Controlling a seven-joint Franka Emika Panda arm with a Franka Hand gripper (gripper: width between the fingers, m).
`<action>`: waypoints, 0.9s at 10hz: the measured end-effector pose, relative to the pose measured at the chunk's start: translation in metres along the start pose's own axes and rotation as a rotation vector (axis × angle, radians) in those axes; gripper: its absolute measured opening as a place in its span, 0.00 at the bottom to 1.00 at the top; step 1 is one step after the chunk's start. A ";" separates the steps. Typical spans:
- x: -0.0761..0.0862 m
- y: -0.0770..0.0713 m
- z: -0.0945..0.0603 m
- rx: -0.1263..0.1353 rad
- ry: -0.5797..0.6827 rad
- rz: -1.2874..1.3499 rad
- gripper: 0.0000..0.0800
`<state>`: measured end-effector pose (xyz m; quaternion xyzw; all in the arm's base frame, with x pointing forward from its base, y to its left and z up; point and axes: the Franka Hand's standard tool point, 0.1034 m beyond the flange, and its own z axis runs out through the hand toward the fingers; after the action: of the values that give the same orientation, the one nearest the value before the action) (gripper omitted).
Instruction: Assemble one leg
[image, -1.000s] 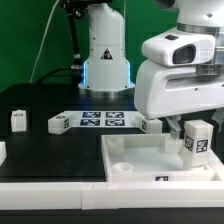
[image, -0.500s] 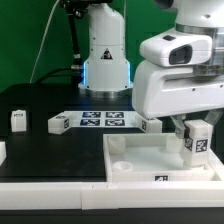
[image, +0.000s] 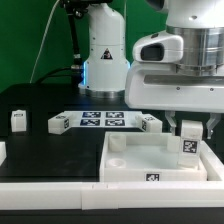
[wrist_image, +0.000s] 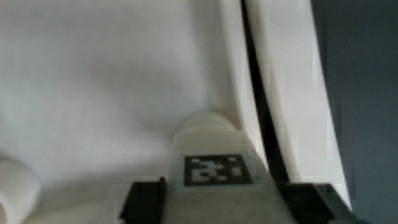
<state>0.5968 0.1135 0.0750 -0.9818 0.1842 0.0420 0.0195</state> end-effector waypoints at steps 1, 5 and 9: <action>0.000 -0.003 0.000 0.011 0.004 0.138 0.36; -0.004 -0.007 0.000 0.008 -0.005 0.285 0.36; -0.008 -0.009 0.002 -0.007 -0.010 0.094 0.80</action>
Offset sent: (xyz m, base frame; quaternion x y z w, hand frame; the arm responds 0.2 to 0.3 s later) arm 0.0000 0.0000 0.0000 0.0000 0.0000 0.1790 0.9838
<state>0.5923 0.1245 0.0741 -0.9720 0.2297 0.0482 0.0147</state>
